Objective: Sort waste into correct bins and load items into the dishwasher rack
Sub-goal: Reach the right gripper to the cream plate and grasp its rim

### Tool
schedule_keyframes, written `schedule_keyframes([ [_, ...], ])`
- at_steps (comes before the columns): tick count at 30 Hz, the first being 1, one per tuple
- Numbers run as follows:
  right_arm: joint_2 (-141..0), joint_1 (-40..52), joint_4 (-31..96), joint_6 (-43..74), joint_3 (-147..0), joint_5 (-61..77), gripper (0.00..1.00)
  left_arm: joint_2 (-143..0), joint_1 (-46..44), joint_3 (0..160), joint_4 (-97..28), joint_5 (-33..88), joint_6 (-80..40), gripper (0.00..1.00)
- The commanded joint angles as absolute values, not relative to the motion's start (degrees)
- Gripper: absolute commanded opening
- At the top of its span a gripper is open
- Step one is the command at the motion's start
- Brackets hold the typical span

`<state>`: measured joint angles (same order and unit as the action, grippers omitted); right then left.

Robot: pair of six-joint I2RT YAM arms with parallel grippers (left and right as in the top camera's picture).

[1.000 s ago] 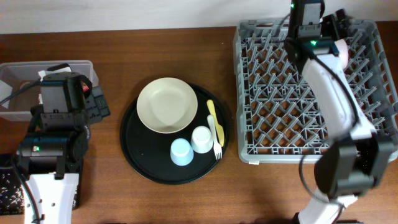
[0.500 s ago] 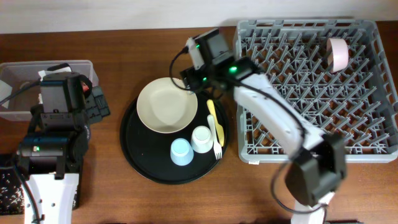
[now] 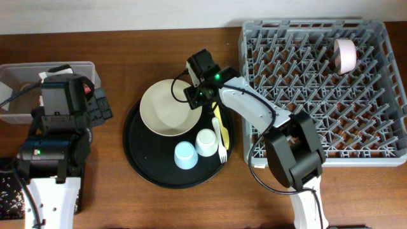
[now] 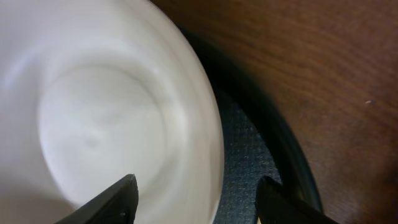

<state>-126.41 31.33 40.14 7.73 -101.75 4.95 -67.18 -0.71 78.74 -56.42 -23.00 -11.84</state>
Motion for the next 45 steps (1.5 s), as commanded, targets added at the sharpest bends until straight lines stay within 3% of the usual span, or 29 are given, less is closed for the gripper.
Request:
schedule_keyframes([
  [1, -127.98, 31.55, 40.88, 8.05, -101.38, 5.78, 0.59, -66.78, -0.47, 78.91, -56.49, -23.81, -12.38, 0.99],
  [4, -127.98, 31.55, 41.71, 8.05, -101.12, 5.76, 0.58, -66.78, -0.47, 78.91, -56.49, -23.81, -12.38, 0.99],
  [6, -127.98, 31.55, 41.82, 8.05, -101.01, 5.78, 0.48, -66.78, -0.47, 78.91, -56.49, -23.81, -12.38, 0.99],
  [12, -127.98, 31.55, 40.36, 8.05, -98.54, 5.76, 0.47, -66.78, -0.45, 78.91, -56.49, -23.81, -12.38, 0.99],
  [16, -127.98, 31.53, 38.72, 8.05, -97.54, 5.76, 0.39, -66.78, -0.47, 78.91, -56.49, -23.81, -12.38, 0.99],
  [23, -127.98, 31.46, 36.67, 8.05, -99.07, 5.78, 0.40, -66.78, -0.47, 78.91, -56.49, -23.81, -12.38, 0.99],
  [26, -127.98, 31.48, 36.45, 8.03, -99.09, 5.76, 0.33, -66.78, -0.47, 78.91, -56.49, -23.81, -12.38, 0.99],
  [33, -127.87, 31.44, 34.52, 8.03, -100.22, 5.76, 0.32, -66.78, -0.47, 78.91, -56.49, -23.81, -12.38, 0.99],
  [34, -127.85, 31.44, 34.63, 8.03, -100.57, 5.76, 0.29, -66.78, -0.47, 78.91, -56.53, -23.81, -12.38, 0.99],
  [37, -127.76, 31.44, 34.74, 8.03, -100.64, 5.76, 0.09, -66.78, -0.47, 78.91, -56.51, -23.81, -12.38, 0.99],
  [40, -127.74, 31.44, 34.74, 8.03, -100.64, 5.76, 0.05, -66.78, -0.47, 78.91, -56.51, -23.81, -12.38, 0.99],
  [41, -127.74, 31.44, 34.89, 8.03, -100.64, 5.76, 0.06, -66.78, -0.47, 78.91, -56.51, -23.81, -12.38, 0.99],
  [43, -127.76, 31.44, 35.24, 8.03, -100.64, 5.76, 0.20, -66.78, -0.47, 78.91, -56.51, -23.81, -12.38, 0.99],
  [45, -127.76, 31.51, 35.75, 8.05, -100.62, 5.78, 0.23, -66.78, -0.47, 78.91, -56.51, -23.81, -12.38, 0.99],
])
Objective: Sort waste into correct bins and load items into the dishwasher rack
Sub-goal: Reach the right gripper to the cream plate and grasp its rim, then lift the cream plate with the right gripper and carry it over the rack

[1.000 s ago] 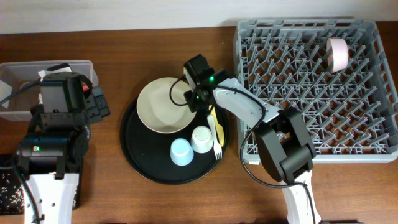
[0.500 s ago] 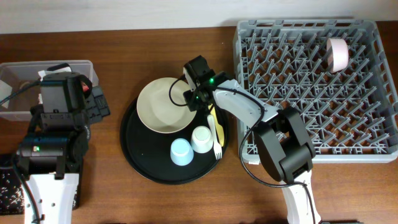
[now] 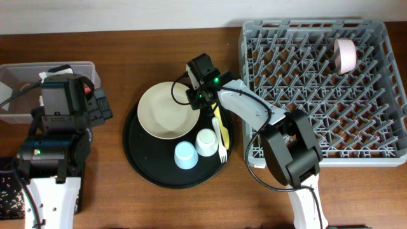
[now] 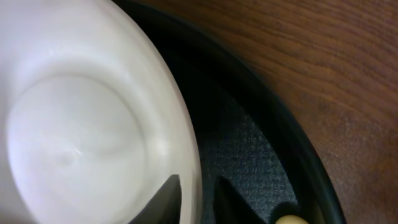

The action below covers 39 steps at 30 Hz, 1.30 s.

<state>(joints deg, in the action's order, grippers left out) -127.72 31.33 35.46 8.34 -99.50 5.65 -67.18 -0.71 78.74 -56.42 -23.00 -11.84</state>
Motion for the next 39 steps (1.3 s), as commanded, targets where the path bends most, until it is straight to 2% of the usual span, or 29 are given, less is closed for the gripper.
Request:
schedule_keyframes([
  [1, -127.76, 31.51, 35.75, 8.05, -100.62, 5.78, 0.22, -66.78, -0.47, 78.91, -56.51, -23.81, -12.38, 0.99],
  [4, -127.76, 31.48, 35.70, 8.03, -100.62, 5.74, 0.04, -66.78, -0.47, 78.91, -56.51, -23.81, -12.38, 0.99],
  [10, -126.19, 31.44, 35.99, 8.03, -101.14, 5.78, 0.04, -66.78, -0.47, 78.91, -56.51, -23.81, -12.38, 0.99],
  [16, -114.43, 31.42, 36.27, 8.03, -106.24, 3.79, 0.04, -66.78, -0.47, 78.91, -56.51, -23.81, -12.38, 0.99],
  [18, -108.27, 31.42, 38.44, 7.84, -106.43, -2.76, 0.04, -66.78, -0.47, 78.91, -56.51, -23.81, -12.38, 0.99],
  [22, -96.55, 30.89, 50.87, 6.02, -106.43, -30.35, 0.04, -66.78, -0.47, 78.91, -56.51, -23.81, -12.38, 0.99],
  [25, -89.80, 25.28, 58.19, 5.98, -106.43, -55.18, 0.04, -66.78, -0.47, 78.91, -56.51, -23.81, -12.38, 0.99],
  [28, -88.73, 16.60, 61.36, 6.02, -106.41, -69.01, 0.04, -66.78, -0.47, 78.91, -56.51, -23.81, -12.38, 0.99],
  [33, -90.70, 2.04, 58.43, 6.02, -106.30, -69.78, 0.04, -66.78, -0.47, 78.91, -56.51, -23.81, -12.38, 0.99],
  [39, -95.83, -3.03, 55.44, 5.74, -106.30, -80.84, 0.04, -66.78, -0.47, 78.91, -56.51, -23.81, -12.38, 0.99],
])
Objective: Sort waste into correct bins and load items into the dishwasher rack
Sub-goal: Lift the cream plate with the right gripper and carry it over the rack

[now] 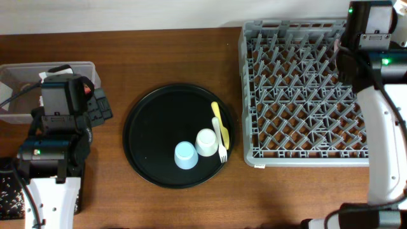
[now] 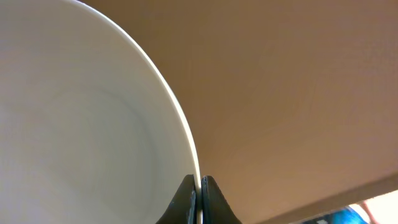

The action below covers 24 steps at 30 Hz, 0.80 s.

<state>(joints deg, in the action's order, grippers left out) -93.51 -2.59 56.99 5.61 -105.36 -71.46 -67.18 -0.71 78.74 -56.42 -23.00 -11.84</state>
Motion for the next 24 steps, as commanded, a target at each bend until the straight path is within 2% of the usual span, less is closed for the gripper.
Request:
schedule_keyframes([
  [1, -97.01, -2.98, 53.04, 3.18, -106.30, -85.38, 0.04, -66.78, -0.47, 78.91, -56.51, -23.81, -12.38, 0.99],
  [2, -98.54, -2.48, 49.12, -2.61, -106.30, -85.82, 0.04, -66.78, -0.47, 78.91, -56.51, -23.81, -12.38, 0.99],
  [4, -100.79, -0.25, 48.86, -4.29, -106.30, -84.03, 0.04, -66.78, -0.47, 78.91, -56.51, -23.81, -12.38, 0.99],
  [9, -108.27, 4.56, 50.78, -4.25, -106.06, -85.86, 0.04, -66.78, -0.47, 78.91, -56.51, -23.81, -12.38, 0.99],
  [16, -115.66, 5.37, 53.36, -2.33, -106.02, -87.02, 0.04, -66.78, -0.47, 78.91, -56.51, -23.81, -12.38, 0.99],
  [24, -115.68, 6.46, 56.42, -1.02, -105.08, -68.73, 0.04, -66.78, -0.47, 78.91, -56.51, -23.81, -12.38, 0.99],
])
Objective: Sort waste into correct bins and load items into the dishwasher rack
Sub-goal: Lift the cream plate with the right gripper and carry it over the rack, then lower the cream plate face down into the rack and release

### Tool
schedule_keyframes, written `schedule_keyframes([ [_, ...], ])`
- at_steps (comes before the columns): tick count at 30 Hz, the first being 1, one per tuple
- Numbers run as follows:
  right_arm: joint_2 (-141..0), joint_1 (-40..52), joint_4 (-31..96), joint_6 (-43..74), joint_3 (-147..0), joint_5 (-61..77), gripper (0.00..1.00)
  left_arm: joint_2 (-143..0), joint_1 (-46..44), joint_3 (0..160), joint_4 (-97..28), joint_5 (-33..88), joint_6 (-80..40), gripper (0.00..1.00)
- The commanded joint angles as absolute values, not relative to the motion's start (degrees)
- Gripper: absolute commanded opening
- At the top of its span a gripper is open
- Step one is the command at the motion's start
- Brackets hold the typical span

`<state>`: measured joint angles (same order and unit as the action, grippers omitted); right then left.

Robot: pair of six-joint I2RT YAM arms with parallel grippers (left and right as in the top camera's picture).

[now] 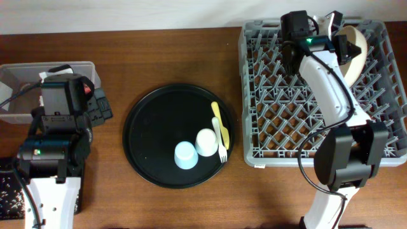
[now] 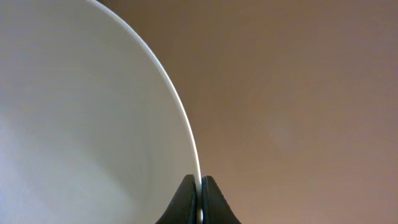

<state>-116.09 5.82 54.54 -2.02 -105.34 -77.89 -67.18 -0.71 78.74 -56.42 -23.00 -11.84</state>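
Observation:
My right gripper [image 1: 341,46] is shut on the rim of the cream bowl [image 1: 355,48] and holds it on edge above the back right of the grey dishwasher rack [image 1: 305,89]. In the right wrist view the bowl [image 2: 93,124] fills the left half, its rim pinched between the gripper's [image 2: 199,199] fingers. A blue cup [image 1: 186,154], a white cup [image 1: 206,141] and a yellow fork [image 1: 220,130] lie on the black tray [image 1: 156,127]. My left gripper [image 1: 96,105] stays at the far left beside the clear bin [image 1: 19,79]; its jaws do not show clearly.
The rack's upright tines cover its whole floor. The clear bin at the back left holds some scraps. Brown tabletop lies between the tray and the rack. A plain brown blur fills the right wrist view behind the bowl.
The right wrist has moved from the rack's far right edge to over its back edge. The bowl, still pinched by the rim, now shows on edge above the rack's back right.
My right gripper stood open around the bowl's rim on the tray, then shut on that rim. By 0.8 s ago the bowl had left the tray and was held up at the rack's far right. Now it is over the rack's back right. The left arm never moved.

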Motion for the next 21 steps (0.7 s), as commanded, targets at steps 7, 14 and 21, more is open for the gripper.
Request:
schedule_keyframes([
  [7, -115.68, 6.46, 56.01, -2.33, -101.41, -66.39, 0.04, -66.78, -0.47, 78.91, -56.51, -23.81, -12.38, 0.99],
  [14, -115.68, 11.03, 53.98, -4.29, -101.41, -63.33, 0.04, -66.78, -0.47, 78.91, -56.51, -23.81, -12.38, 1.00],
  [21, -115.68, 14.26, 56.38, -4.01, -101.34, -36.97, 0.04, -66.78, -0.47, 78.91, -56.51, -23.81, -12.38, 0.99],
])
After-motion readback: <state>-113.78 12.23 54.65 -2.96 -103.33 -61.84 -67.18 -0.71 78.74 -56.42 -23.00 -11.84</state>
